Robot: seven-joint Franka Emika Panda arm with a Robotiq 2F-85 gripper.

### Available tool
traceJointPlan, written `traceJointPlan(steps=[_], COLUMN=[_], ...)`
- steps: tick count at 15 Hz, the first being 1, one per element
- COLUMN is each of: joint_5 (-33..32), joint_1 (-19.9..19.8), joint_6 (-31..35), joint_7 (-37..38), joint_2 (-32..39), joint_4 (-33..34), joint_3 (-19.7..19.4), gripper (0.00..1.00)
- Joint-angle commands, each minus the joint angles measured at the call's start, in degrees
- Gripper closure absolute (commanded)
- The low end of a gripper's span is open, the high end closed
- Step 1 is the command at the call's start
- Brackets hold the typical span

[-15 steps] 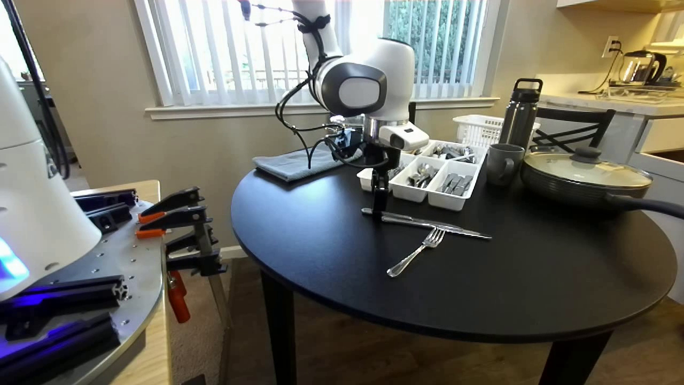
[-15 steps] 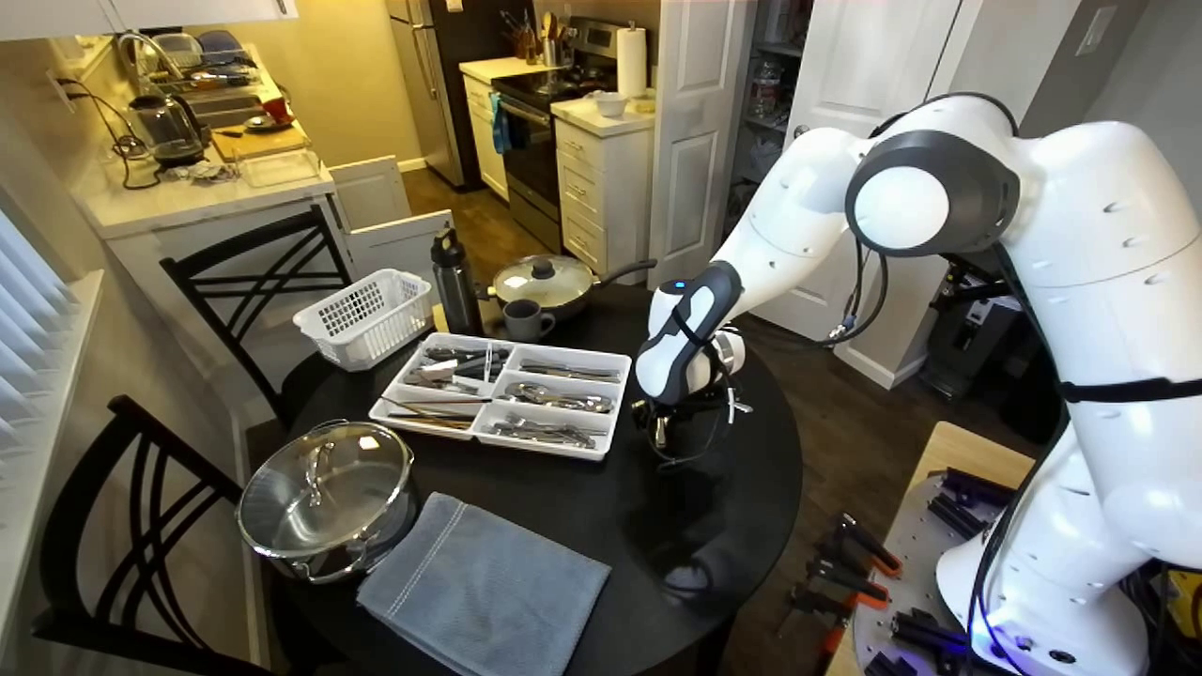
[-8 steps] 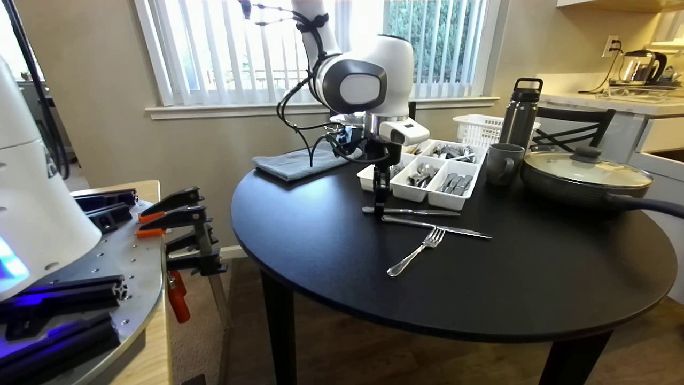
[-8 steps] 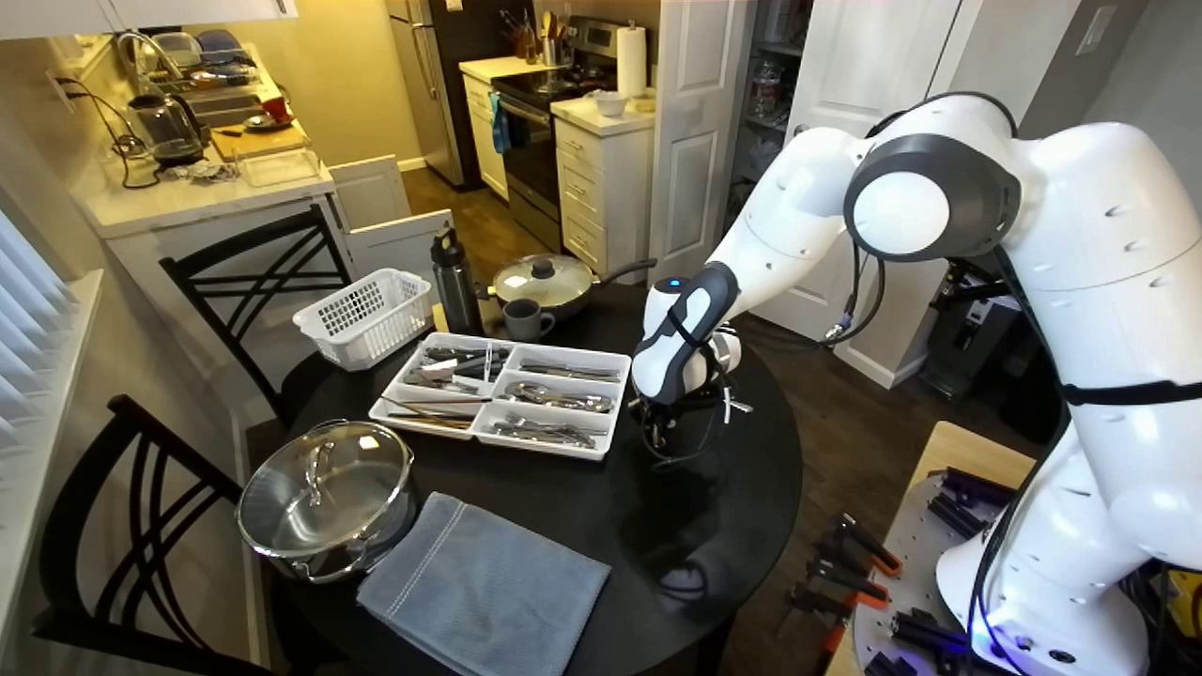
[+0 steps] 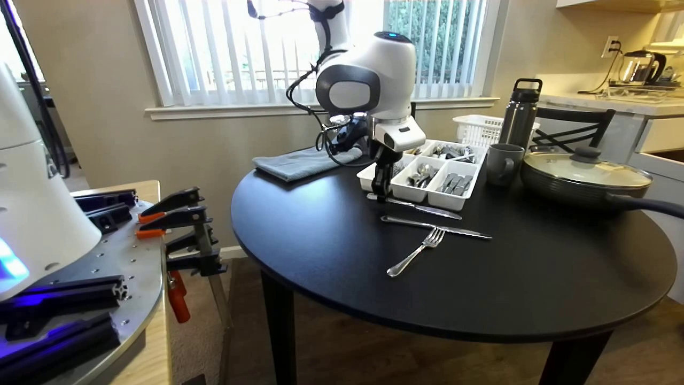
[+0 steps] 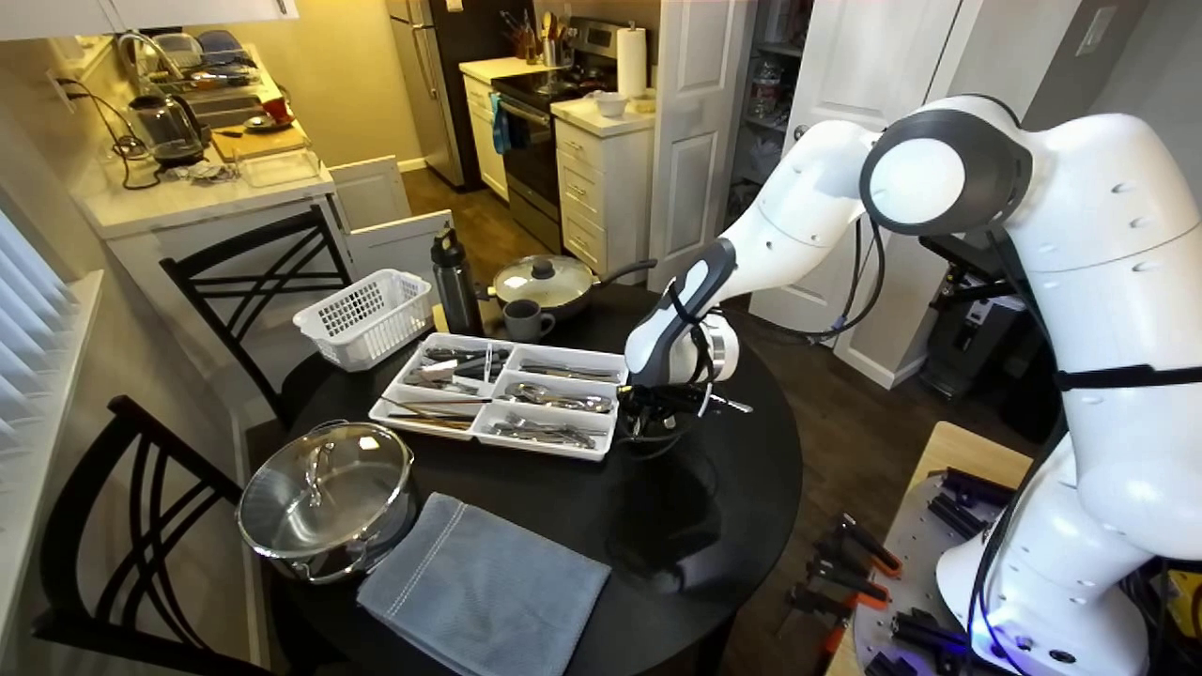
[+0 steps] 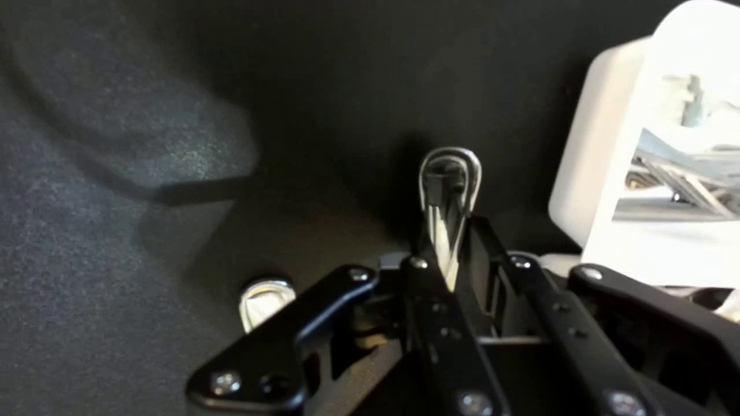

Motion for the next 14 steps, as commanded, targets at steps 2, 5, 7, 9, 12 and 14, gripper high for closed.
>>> traceJointPlan(steps=[2, 5, 7, 9, 12, 14], joint_5=[7.2, 4.8, 0.0, -5.7, -13.4, -18.2], joint_1=[-3.2, 1.9, 7.6, 16.0, 28.6, 37.8], joint_6=[4.0, 4.0, 2.6, 2.2, 1.1, -0.1], joint_7=[1.0, 1.9, 2.6, 6.5, 13.0, 18.4], joint_2=[-1.6, -2.0, -2.6, -3.6, -4.6, -4.7], joint_4=[-3.0, -3.4, -4.0, -5.4, -6.8, -7.4], joint_3=[1.2, -4.1, -9.5, -17.3, -29.4, -38.5], gripper=[0.95, 0.95, 0.95, 0.95, 0.95, 0.95])
